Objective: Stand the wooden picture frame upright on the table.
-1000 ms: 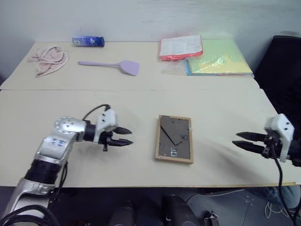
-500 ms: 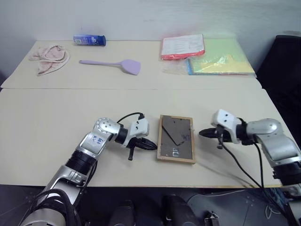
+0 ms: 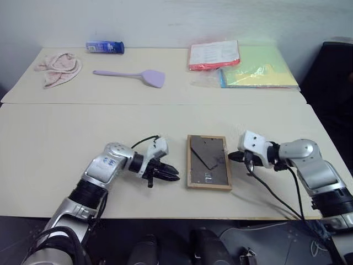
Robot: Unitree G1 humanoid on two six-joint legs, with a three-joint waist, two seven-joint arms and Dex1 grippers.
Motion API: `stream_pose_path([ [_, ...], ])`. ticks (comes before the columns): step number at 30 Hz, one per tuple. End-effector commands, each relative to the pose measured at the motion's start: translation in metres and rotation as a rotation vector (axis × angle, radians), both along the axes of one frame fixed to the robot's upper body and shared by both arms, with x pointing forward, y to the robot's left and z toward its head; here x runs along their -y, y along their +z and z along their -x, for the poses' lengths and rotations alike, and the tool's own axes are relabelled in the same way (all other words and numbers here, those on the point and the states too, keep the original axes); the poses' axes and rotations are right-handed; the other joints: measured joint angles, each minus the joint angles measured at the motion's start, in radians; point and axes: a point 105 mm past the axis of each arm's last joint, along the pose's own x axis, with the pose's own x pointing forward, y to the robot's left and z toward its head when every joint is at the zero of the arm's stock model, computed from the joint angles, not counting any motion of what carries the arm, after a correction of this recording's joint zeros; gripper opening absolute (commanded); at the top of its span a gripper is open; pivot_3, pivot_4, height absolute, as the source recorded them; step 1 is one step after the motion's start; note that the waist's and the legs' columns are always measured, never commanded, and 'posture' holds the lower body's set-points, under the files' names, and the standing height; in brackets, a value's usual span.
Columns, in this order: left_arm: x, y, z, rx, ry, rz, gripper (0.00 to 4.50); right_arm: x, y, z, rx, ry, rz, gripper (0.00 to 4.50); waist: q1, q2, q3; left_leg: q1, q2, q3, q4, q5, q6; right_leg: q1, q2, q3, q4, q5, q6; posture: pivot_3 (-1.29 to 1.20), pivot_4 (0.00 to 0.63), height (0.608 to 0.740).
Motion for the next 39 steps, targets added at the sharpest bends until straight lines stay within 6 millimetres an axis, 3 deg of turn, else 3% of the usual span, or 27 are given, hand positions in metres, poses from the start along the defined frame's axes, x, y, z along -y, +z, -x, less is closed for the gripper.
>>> stream_pose_path([
  [1,-0.005,0.004,0.008,-0.264,0.101,0.019,2.42,0.001,0.006,0.018,0.015,0.084,0.052,0.00,-0.001,0.000,0.000,0.000,0.000,-0.001,0.000,0.000,0.000,0.001,0.000,-0.001,0.000,0.000,0.000,0.00,0.150,0.740],
  [5,-0.004,0.004,0.006,-0.392,0.180,0.020,3.48,0.000,-0.003,0.037,-0.001,0.158,0.115,0.00,-0.001,0.000,0.000,0.001,0.000,-0.003,0.000,0.000,0.000,0.002,0.000,-0.002,-0.001,0.000,0.000,0.00,0.150,0.740],
  [7,0.001,0.003,0.003,-0.417,0.209,0.040,4.13,-0.003,-0.006,0.039,0.002,0.154,0.105,0.00,-0.001,0.001,0.000,0.002,0.000,-0.003,0.000,0.000,-0.001,0.003,0.000,-0.002,-0.001,0.000,0.000,0.00,0.150,0.740],
  [9,0.005,-0.004,0.003,-0.430,0.228,0.015,4.45,-0.005,-0.009,0.037,0.016,0.139,0.098,0.00,-0.001,0.001,-0.001,0.003,0.000,-0.003,0.001,0.000,-0.001,0.005,0.000,-0.002,-0.001,0.000,0.000,0.00,0.150,0.740],
  [18,0.033,-0.027,0.009,-0.472,0.238,-0.068,4.45,-0.025,-0.013,0.033,0.048,0.135,0.042,0.00,0.008,0.003,-0.005,0.020,-0.001,-0.005,-0.003,-0.001,-0.002,0.024,-0.001,-0.004,-0.007,0.000,0.000,0.00,0.150,0.740],
  [30,0.065,-0.012,-0.005,-0.509,0.223,0.029,4.45,-0.033,-0.012,0.030,0.054,0.117,0.006,0.00,0.024,0.004,-0.007,0.019,-0.002,-0.007,-0.002,0.001,-0.008,0.024,-0.002,-0.005,-0.008,0.000,0.000,0.00,0.150,0.740],
  [33,0.068,-0.002,-0.012,-0.495,0.222,0.078,3.85,-0.032,-0.013,0.031,0.055,0.115,0.007,0.00,0.022,0.004,-0.007,0.018,-0.002,-0.007,-0.002,0.001,-0.008,0.024,-0.002,-0.005,-0.008,0.000,0.000,0.00,0.150,0.740],
  [39,0.061,0.010,-0.015,-0.486,0.206,0.125,1.97,-0.030,-0.013,0.033,0.064,0.097,-0.004,0.00,0.021,0.003,-0.006,0.016,-0.002,-0.007,-0.003,0.001,-0.009,0.021,-0.001,-0.005,-0.009,0.000,0.000,0.00,0.150,0.740],
])
